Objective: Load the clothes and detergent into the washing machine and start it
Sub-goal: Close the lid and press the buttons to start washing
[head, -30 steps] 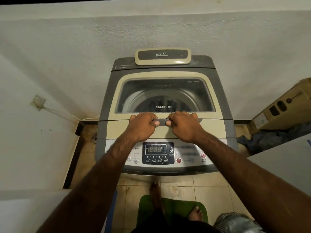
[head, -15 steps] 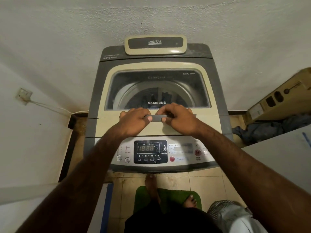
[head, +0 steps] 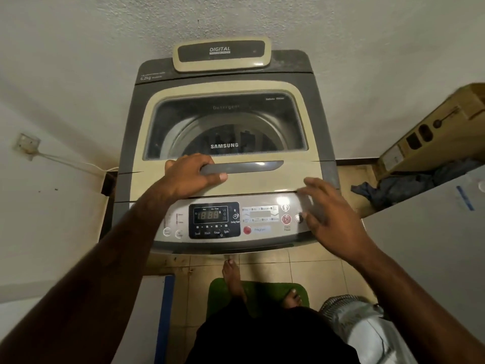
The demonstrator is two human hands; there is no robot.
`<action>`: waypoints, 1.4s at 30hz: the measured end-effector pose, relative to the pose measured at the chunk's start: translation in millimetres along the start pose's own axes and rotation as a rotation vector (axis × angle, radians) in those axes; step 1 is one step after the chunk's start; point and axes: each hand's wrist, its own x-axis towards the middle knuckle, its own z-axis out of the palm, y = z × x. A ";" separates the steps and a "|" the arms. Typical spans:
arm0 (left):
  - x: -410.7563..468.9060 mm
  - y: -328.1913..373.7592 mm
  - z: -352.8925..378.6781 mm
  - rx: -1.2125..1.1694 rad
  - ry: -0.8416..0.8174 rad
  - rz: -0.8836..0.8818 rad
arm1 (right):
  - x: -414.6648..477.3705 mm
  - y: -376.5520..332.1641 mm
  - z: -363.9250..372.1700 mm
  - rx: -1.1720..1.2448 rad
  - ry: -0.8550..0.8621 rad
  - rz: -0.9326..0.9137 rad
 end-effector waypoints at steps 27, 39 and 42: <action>0.0 -7.0 0.7 -0.232 -0.055 -0.099 | -67.5 -11.0 62.3 -0.565 -0.041 0.087; -1.0 -8.3 7.6 -0.055 0.071 0.018 | -65.5 -17.0 68.0 -0.631 -0.058 0.142; -2.0 -7.2 7.5 -0.031 0.087 0.040 | -65.3 -16.7 67.2 -0.615 -0.056 0.154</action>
